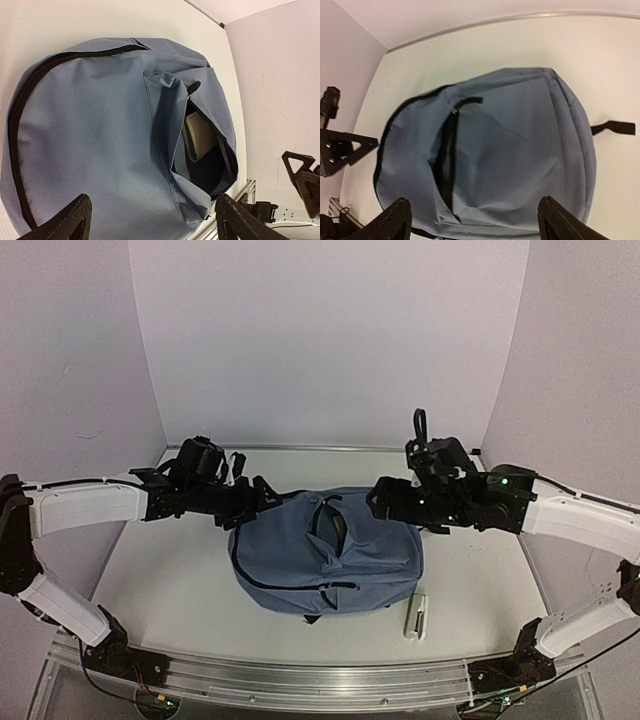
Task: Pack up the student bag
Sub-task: Pick up the stationery from the center of the board, then place the stationery in the student bag.
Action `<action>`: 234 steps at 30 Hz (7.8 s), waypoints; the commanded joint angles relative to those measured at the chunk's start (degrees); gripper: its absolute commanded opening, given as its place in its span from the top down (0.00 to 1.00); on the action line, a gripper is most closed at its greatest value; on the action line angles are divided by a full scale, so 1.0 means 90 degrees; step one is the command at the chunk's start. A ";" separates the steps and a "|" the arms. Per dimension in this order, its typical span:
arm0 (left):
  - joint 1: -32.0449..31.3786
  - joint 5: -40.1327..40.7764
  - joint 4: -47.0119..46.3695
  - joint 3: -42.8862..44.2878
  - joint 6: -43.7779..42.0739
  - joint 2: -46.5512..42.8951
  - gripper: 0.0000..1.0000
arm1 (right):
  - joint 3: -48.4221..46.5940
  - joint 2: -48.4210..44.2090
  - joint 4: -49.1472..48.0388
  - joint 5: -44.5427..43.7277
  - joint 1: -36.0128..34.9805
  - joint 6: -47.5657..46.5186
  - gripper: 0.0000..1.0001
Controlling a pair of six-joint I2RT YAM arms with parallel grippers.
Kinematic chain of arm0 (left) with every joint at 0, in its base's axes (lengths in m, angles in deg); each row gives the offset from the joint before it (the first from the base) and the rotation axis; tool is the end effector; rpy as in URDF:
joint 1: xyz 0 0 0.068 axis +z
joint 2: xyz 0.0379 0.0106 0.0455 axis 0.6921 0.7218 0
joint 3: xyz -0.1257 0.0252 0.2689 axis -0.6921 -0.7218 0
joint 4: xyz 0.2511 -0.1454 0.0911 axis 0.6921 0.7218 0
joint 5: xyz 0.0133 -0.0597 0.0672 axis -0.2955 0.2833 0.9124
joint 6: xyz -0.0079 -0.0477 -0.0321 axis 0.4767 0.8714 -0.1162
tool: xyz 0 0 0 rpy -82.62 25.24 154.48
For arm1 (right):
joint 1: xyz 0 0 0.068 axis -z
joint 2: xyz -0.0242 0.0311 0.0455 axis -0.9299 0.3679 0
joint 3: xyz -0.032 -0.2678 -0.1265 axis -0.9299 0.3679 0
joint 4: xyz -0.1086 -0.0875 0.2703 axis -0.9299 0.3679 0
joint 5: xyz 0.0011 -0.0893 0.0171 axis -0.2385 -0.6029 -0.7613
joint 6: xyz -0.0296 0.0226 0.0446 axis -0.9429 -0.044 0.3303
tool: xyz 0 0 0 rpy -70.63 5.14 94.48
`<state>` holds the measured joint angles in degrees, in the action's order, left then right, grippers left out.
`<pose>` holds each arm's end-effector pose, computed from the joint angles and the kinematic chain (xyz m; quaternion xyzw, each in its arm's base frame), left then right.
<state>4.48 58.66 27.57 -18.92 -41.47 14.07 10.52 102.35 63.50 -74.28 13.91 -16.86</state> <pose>0.2705 -0.2353 0.2558 0.0036 0.8870 -0.3886 0.2494 0.2060 0.2706 0.3337 -0.0361 0.8877 0.2552 0.3814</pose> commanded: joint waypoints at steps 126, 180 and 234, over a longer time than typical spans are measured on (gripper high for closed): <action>-0.1340 -0.5676 -0.0245 0.1568 0.0393 0.1744 1.00 | -0.0141 0.0264 0.0396 0.1029 -0.1991 -0.1672 0.31; 0.0312 -0.1329 -0.2117 -0.0936 0.1547 -0.0803 1.00 | -0.4068 0.4556 0.2988 -0.2619 -0.0922 -0.0586 0.68; -0.0923 0.0124 -0.2658 0.1003 0.0985 0.2372 0.46 | -0.2786 0.3023 0.1783 -0.2048 -0.0914 0.0173 1.00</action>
<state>-3.88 54.27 -3.13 -11.66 -28.10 39.69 -15.06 133.70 79.76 -91.26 5.74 -16.04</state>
